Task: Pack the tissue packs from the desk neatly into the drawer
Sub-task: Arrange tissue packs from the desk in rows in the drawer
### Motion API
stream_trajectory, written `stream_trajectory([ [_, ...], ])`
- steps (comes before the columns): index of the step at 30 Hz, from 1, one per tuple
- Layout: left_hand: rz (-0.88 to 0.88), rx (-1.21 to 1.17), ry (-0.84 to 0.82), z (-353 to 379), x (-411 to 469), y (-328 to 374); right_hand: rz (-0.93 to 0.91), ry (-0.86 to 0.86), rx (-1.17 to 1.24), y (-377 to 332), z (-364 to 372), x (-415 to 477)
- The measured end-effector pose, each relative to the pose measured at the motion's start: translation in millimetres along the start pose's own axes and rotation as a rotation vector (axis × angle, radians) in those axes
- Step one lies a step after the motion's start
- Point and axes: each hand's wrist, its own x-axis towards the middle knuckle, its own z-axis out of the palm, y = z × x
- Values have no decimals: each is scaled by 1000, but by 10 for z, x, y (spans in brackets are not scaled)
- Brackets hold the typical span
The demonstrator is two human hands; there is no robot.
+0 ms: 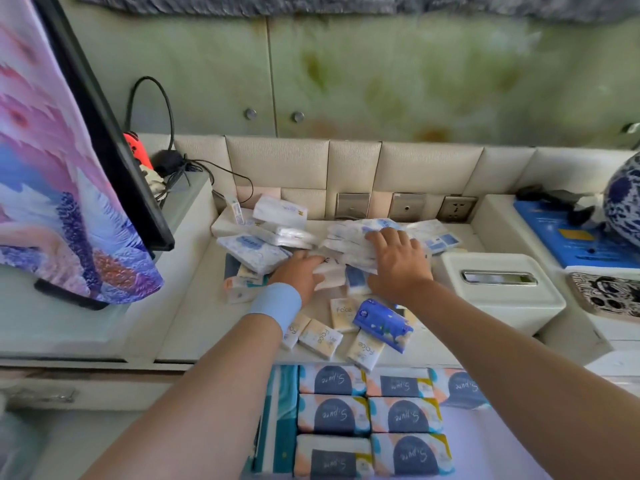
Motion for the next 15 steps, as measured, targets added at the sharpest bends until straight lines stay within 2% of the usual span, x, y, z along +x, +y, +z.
stream_trajectory([
  [4,-18,-144,126,-89,-127,-91,-216,100,-9,-254,22,-125],
  [6,-58,-164,71,-179,-230,-93,-380,115,-25,-467,42,-137],
  [8,-69,-134,44,-227,-356,-106,-461,42,-13,-684,91,-153],
  [10,-77,-118,190,-301,-498,-179,-370,-48,63,-853,109,-172],
  [13,-203,-107,493,-462,-655,-401,-177,-95,151,-997,92,-136],
  [15,-331,-106,556,-515,-673,-592,-107,-146,194,-1096,82,-91],
])
